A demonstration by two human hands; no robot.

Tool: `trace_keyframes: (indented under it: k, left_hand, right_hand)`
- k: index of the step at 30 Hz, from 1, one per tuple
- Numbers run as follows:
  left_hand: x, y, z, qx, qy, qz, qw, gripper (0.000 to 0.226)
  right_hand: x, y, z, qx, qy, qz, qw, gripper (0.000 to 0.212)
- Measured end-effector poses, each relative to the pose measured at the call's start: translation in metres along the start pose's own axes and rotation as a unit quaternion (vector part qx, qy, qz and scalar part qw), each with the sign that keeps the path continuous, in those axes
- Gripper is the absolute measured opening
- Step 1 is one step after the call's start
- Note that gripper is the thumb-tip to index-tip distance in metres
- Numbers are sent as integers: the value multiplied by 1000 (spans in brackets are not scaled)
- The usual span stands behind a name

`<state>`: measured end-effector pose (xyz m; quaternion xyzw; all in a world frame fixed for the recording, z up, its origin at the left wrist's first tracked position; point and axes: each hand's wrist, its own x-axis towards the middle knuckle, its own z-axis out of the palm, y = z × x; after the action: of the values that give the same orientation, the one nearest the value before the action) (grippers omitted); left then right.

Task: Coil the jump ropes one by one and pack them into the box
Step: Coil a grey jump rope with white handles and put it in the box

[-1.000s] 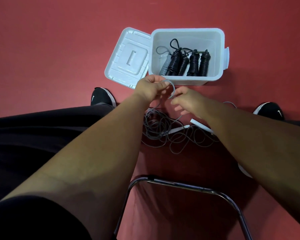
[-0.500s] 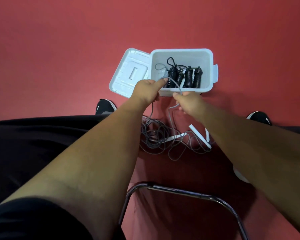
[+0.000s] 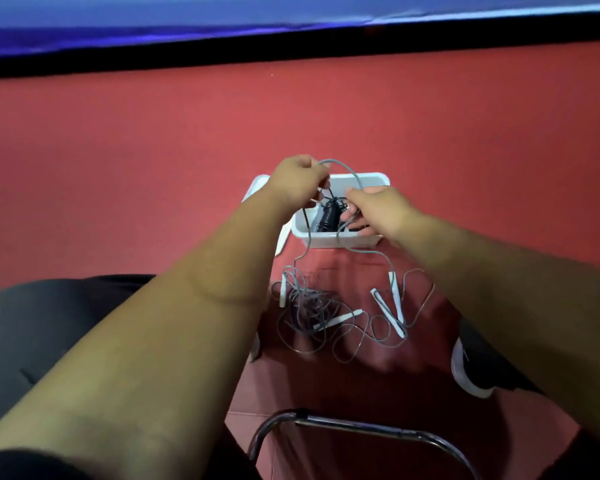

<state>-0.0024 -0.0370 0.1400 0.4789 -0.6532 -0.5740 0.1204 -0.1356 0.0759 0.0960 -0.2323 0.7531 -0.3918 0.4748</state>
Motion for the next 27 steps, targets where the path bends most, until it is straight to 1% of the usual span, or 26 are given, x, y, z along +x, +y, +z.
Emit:
trace_keyframes:
  k: [2,3,6,8,10,12,13,16,18,19,22,23,26,27]
  left_hand:
    - [-12,26,-6,22,-24,1,999,10]
    - [-19,39,-9,35,-32,11,999,10]
    - [-39,77,-19,85,-46,34,995,25]
    - [-50,97,-25,107,-54,36,992,28]
    - [-61,116,-27,97,-49,43,993,27]
    - [-71,134,-27,51,-35,57,996,26]
    - [-77,143,-27,16,-30,67,997,26]
    - [-90,155,-18,-107,-25,96,989,27]
    - [-94,149,-7,-203,-28,99,974,29]
    - [-96,146,-2,-250,-25,90,964,29]
    - [-93,142,8,-336,2,57,940,28]
    - [-91,144,8,-350,3,53,935,28]
    - [-87,153,3,-394,-14,37,918,26]
    - [-85,156,1,-405,-19,34,913,26]
  right_hand:
    - [-13,-23,-8,-23,-3,-27,999,36]
    - [-20,-35,-12,-38,-7,-42,998,37]
    - [-46,-70,-28,-85,-38,-76,993,38]
    - [-64,-90,-40,-91,-55,-87,990,36]
    - [-82,-108,-52,-111,-58,-99,987,33]
    - [-98,-123,-64,-134,-53,-112,983,28]
    - [-104,-129,-69,-127,-49,-118,984,27]
    - [-120,-136,-80,-47,-28,-128,990,24]
    - [-124,-128,-82,4,-14,-123,992,19]
    - [-124,-121,-82,10,-8,-116,993,16]
    - [-125,-108,-76,-80,3,-91,993,9]
    - [-124,-107,-73,-98,-1,-85,992,14]
    - [-117,-103,-63,-116,-20,-83,990,48]
    - [-113,-101,-62,-128,-24,-85,988,54]
